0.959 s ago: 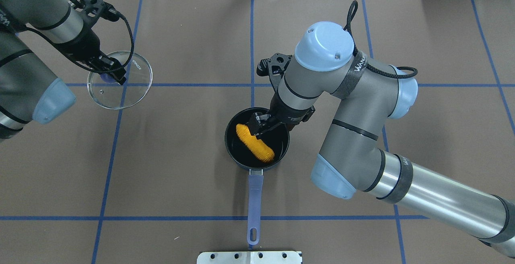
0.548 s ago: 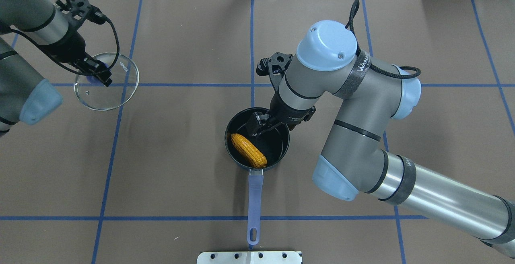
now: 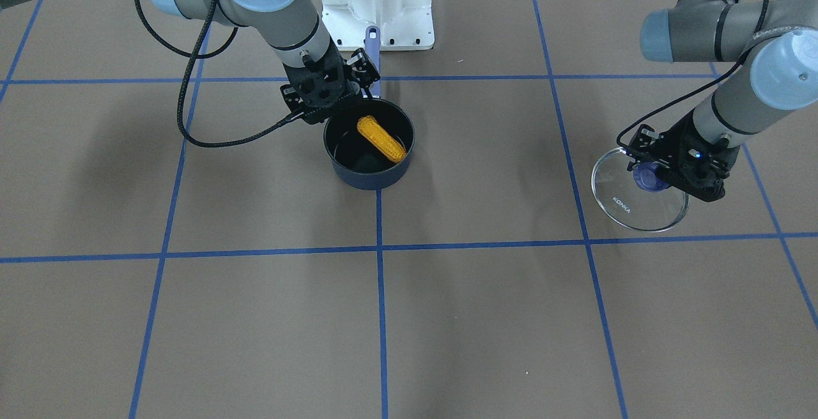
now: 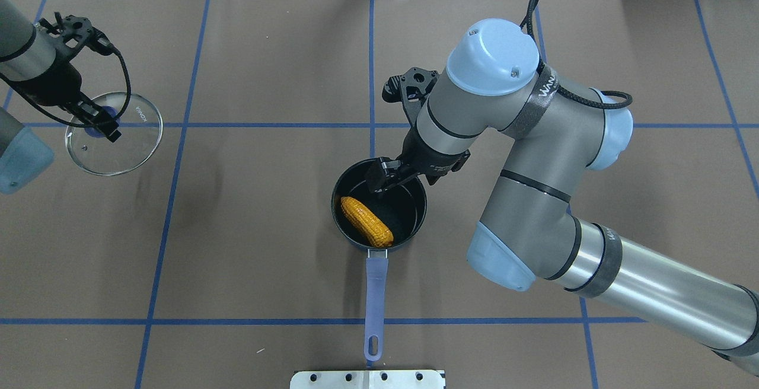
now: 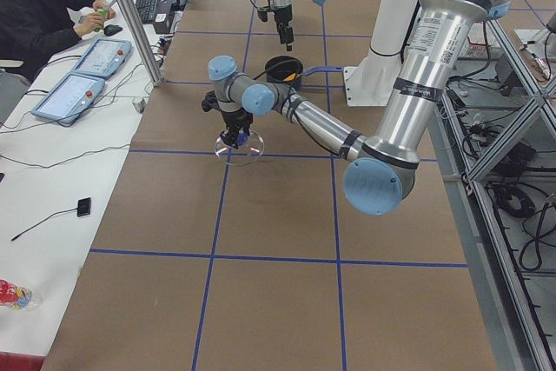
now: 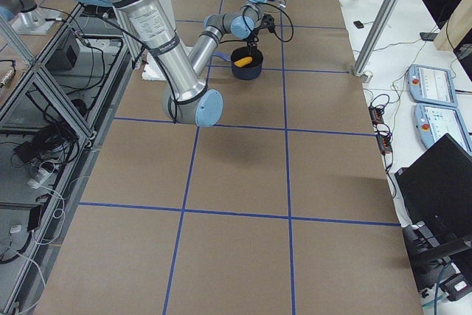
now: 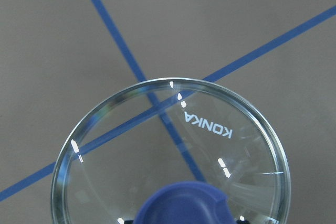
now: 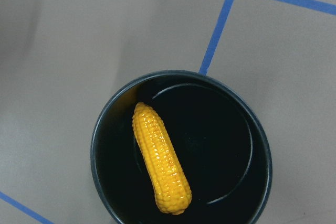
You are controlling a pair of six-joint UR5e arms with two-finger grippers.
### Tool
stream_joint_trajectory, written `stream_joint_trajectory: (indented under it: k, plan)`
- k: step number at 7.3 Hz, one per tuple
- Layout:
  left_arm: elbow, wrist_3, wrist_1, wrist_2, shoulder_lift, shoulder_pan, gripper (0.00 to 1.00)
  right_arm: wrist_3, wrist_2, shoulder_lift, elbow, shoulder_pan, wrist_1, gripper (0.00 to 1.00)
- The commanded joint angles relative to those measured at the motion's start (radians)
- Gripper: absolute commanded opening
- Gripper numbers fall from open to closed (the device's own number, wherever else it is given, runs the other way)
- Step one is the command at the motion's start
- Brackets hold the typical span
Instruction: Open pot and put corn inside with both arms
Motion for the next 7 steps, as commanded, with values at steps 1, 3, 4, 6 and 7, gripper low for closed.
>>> stream_joint_trajectory:
  k: [1, 3, 4, 6, 7]
  plan:
    - [0.048, 0.07, -0.022, -0.001, 0.032, 0.001, 0.62, -0.004, 0.0, -0.017, -0.002, 0.02, 0.0, 1.0]
    - [0.053, 0.071, -0.017, -0.003, 0.033, 0.005, 0.63, -0.004, -0.005, -0.022, -0.004, 0.019, 0.002, 1.0]
    - [0.084, 0.074, -0.022, -0.003, 0.027, 0.009, 0.63, -0.006, -0.005, -0.025, -0.004, 0.019, 0.002, 1.0]
    - [0.096, 0.074, -0.022, -0.067, 0.021, 0.011, 0.64, -0.006, -0.005, -0.034, -0.004, 0.019, 0.002, 1.0]
    - [0.096, 0.074, -0.022, -0.079, 0.02, 0.011, 0.64, -0.006, -0.005, -0.037, -0.004, 0.019, 0.002, 1.0]
